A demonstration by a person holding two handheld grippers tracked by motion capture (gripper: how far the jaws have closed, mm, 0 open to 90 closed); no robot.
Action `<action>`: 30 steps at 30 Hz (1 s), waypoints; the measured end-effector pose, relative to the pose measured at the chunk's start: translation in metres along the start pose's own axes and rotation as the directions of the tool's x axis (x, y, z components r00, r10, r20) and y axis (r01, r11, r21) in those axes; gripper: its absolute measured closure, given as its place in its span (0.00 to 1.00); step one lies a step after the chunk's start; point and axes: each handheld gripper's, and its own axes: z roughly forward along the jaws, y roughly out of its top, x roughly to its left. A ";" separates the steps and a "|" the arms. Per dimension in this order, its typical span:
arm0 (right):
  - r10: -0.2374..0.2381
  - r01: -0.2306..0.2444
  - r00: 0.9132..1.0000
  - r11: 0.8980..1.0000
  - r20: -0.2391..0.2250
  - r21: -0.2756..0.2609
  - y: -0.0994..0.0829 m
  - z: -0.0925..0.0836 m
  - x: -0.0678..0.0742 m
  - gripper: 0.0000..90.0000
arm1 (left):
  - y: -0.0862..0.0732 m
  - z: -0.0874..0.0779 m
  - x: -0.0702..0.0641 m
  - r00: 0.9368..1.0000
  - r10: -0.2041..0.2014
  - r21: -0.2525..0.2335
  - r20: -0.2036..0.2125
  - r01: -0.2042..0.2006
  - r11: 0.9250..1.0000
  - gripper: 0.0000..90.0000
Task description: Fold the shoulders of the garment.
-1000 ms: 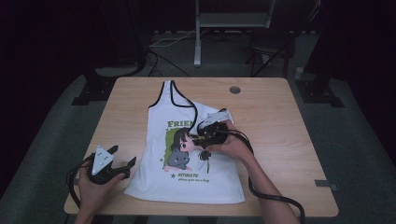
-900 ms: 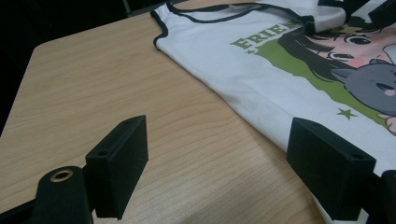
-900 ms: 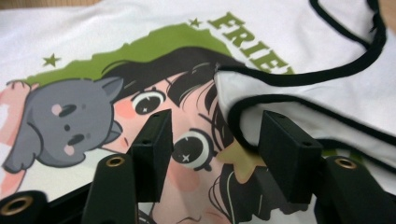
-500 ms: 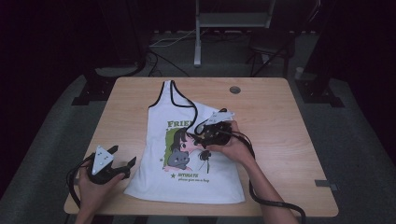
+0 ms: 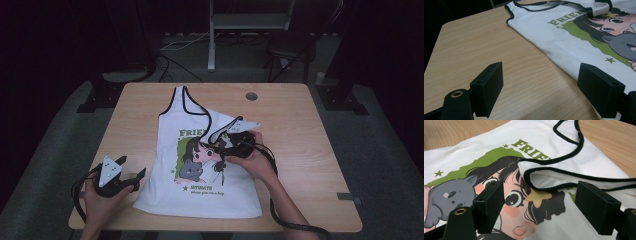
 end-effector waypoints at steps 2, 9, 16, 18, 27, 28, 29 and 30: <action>0.016 -0.016 1.000 1.000 0.003 -0.009 -0.001 -0.002 0.000 0.24 | 0.000 0.000 0.000 1.000 -0.002 0.001 0.000 0.002 1.000 0.23; 0.035 -0.035 0.999 0.999 0.026 -0.018 -0.008 -0.014 0.000 0.22 | 0.000 0.000 -0.001 1.000 0.001 0.004 -0.001 -0.001 1.000 0.23; 0.061 -0.060 0.997 0.998 0.040 -0.023 -0.015 -0.026 0.001 0.21 | 0.000 0.000 0.000 1.000 -0.002 0.004 -0.001 0.002 1.000 0.23; 0.071 -0.070 0.996 0.997 0.045 -0.027 -0.017 -0.030 0.001 0.17 | 0.000 0.000 -0.001 1.000 0.000 0.004 -0.002 0.000 1.000 0.23; 0.103 -0.099 0.992 0.994 0.070 -0.054 -0.028 -0.050 0.003 0.16 | 0.000 0.000 0.000 1.000 -0.005 0.004 0.000 0.005 1.000 0.23; 0.104 -0.100 0.992 0.993 0.073 -0.059 -0.030 -0.054 0.003 0.15 | 0.000 0.000 0.000 1.000 -0.005 0.005 0.001 0.005 1.000 0.23; 0.109 -0.105 0.991 0.993 0.076 -0.060 -0.031 -0.057 0.004 0.15 | 0.000 0.000 0.000 1.000 -0.006 0.004 0.001 0.006 1.000 0.23; 0.112 -0.107 0.990 0.992 0.080 -0.066 -0.033 -0.060 0.004 0.15 | 0.000 0.000 0.000 1.000 -0.007 0.004 0.001 0.007 1.000 0.23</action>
